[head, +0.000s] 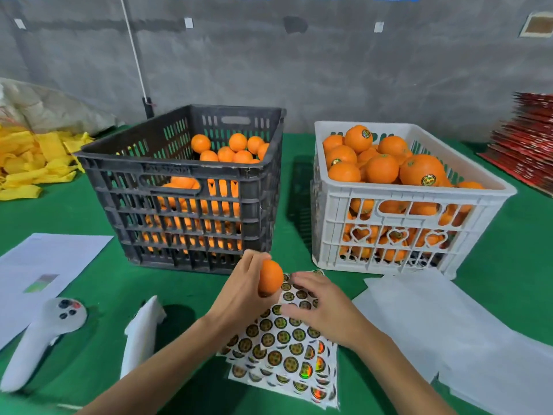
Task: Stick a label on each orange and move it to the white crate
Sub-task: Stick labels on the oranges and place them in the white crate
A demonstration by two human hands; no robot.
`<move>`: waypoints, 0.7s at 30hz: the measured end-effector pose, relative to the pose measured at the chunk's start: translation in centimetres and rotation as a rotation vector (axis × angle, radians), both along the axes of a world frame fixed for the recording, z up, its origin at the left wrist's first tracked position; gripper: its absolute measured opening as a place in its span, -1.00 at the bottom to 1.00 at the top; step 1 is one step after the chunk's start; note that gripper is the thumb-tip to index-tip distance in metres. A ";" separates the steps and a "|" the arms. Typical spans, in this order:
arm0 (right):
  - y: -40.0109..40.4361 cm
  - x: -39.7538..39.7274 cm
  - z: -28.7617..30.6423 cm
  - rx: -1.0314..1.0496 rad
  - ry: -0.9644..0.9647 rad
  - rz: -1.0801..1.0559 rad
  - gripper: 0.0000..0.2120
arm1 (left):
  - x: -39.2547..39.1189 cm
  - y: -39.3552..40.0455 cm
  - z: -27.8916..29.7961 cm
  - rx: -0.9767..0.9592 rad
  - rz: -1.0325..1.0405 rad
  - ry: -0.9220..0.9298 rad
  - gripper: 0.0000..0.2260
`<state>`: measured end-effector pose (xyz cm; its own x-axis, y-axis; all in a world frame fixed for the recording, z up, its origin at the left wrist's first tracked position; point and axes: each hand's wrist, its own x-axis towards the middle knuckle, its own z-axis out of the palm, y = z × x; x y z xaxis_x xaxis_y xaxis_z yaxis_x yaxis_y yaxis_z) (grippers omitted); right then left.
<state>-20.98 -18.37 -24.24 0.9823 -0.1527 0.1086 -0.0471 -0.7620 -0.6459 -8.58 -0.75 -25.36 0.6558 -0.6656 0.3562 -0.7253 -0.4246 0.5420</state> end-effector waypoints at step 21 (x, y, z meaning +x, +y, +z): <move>1.5 1.4 -0.8 0.131 -0.187 -0.331 -0.81 | -0.3 1.0 -2.2 -0.089 0.005 0.056 -0.40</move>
